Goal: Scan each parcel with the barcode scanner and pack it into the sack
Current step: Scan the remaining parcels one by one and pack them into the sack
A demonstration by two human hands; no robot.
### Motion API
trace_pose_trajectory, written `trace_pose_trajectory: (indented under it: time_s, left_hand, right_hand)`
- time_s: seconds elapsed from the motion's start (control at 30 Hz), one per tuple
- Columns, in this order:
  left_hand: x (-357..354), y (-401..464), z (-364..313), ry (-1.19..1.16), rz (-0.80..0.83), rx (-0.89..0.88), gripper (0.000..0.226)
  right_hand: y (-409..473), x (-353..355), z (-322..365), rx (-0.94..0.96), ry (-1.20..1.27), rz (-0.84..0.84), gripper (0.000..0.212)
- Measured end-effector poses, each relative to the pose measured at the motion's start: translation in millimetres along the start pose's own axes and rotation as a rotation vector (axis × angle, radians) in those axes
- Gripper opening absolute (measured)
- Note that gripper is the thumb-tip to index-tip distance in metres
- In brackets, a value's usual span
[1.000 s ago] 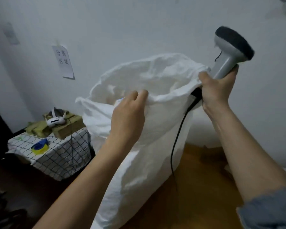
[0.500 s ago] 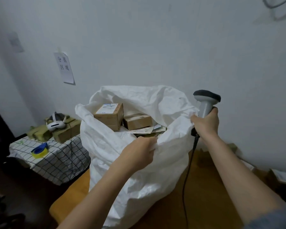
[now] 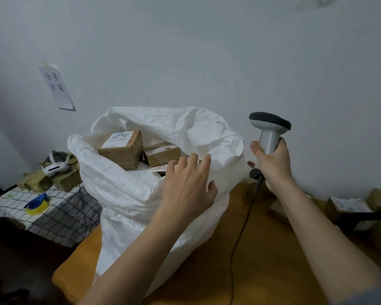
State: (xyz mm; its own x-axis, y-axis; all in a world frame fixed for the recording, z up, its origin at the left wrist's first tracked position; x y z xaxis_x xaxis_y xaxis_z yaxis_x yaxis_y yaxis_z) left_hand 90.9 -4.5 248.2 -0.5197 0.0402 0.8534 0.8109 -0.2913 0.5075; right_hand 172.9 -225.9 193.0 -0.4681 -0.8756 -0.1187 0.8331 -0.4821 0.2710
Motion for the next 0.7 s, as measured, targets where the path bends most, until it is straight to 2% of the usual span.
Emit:
trace_pose_trajectory:
  time_s: [0.17,0.27,0.33,0.47,0.7]
  left_hand:
    - [-0.3,1.6,-33.8,0.005,-0.025,0.001,0.054]
    - [2.8,-0.3,-71.5,-0.024,-0.135,-0.098,0.042]
    - [-7.6,-2.6,-100.1,-0.083,-0.138,-0.195,0.034]
    - [-57.0,-5.1,-152.4,-0.18,0.0,-0.295,0.029]
    - [-182.3,23.2,-212.6,-0.183,0.267,-0.325,0.034]
  right_hand:
    - [1.4,40.9,13.7,0.05,0.042,-0.013,0.034]
    - [4.3,74.1,11.7,0.062,0.002,-0.039,0.035]
    - [5.0,99.3,6.1,0.068,-0.056,-0.067,0.038]
    - [5.9,154.6,-14.5,0.059,-0.164,-0.135,0.037]
    - [8.5,226.8,-62.4,-0.063,-0.195,-0.236,0.035]
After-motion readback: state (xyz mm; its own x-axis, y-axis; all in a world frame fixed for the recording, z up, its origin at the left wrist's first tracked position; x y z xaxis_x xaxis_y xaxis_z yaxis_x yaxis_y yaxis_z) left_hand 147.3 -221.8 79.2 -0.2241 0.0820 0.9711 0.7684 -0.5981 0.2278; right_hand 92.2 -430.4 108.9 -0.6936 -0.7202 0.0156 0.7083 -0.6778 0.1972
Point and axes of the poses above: each hand's wrist, its own y-axis towards the middle knuckle, its own x-axis out of the back of the hand, z = x × y, the point moved 10 cm from there along y, towards the middle knuckle, and after that the axes turned 2 degrees about x, right-handed, at the moved point
